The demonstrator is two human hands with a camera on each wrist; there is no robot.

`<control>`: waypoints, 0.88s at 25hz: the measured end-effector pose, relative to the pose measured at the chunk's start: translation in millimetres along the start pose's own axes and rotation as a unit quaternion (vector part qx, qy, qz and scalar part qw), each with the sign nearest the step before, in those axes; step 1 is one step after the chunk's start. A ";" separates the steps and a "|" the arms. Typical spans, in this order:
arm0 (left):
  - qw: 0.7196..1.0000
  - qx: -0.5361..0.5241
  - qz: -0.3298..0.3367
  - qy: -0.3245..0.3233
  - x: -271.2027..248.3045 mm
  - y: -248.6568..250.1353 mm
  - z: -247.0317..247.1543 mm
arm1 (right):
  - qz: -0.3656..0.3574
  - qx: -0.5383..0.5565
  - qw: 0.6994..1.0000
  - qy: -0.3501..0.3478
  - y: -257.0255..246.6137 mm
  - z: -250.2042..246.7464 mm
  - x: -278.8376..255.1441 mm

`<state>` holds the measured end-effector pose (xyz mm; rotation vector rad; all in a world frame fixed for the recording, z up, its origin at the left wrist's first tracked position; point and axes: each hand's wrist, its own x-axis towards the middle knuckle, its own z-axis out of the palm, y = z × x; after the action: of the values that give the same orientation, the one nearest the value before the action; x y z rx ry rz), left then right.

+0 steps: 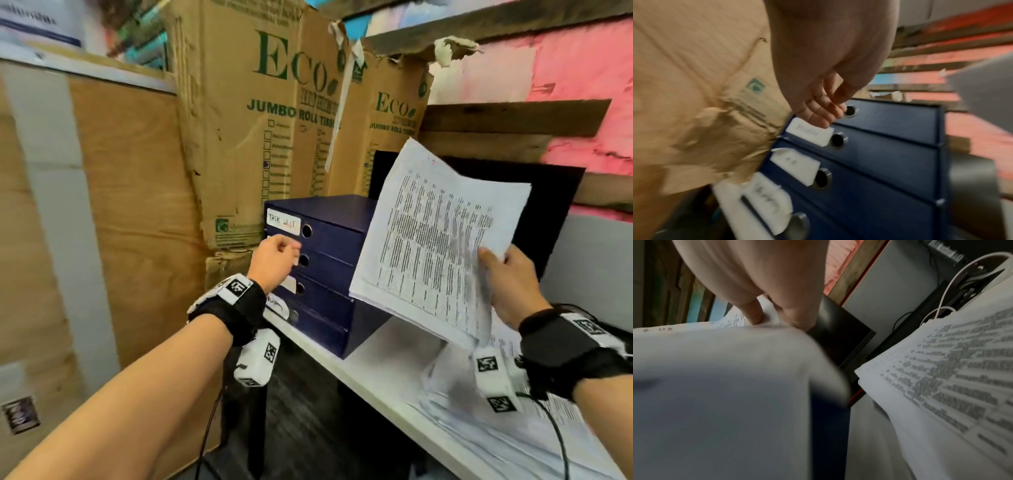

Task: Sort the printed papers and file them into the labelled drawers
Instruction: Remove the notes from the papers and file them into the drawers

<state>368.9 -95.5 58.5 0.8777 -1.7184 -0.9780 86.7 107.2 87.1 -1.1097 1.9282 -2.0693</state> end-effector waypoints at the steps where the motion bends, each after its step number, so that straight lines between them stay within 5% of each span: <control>1: 0.999 0.040 -0.022 0.007 -1.1 -16.5 -7.1 | 0.012 -0.001 1.000 -0.024 2.4 9.0 -3.9; 4: 0.992 0.124 -0.023 0.014 -5.5 -46.5 -10.4 | 0.016 -0.027 0.995 -0.091 10.0 29.3 -12.9; 7: 0.973 0.223 0.027 -0.055 -4.7 -65.6 -1.0 | -0.004 -0.050 0.992 -0.119 13.9 44.7 -19.7; 10: 0.932 0.339 0.075 -0.103 3.8 -82.2 11.2 | -0.012 -0.056 0.992 -0.115 10.5 54.3 -24.6; 15: 0.861 0.482 0.063 -0.153 -4.6 -90.3 29.7 | -0.019 -0.052 0.992 -0.113 10.0 55.5 -25.8; 22: 0.852 0.486 0.126 -0.149 -8.9 -98.5 -24.3 | -0.035 -0.001 0.989 -0.143 -19.6 96.1 -29.3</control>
<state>407.0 -135.0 -27.3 1.0948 -2.5731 0.0171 169.7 47.3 85.5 -1.4052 1.7773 -1.8206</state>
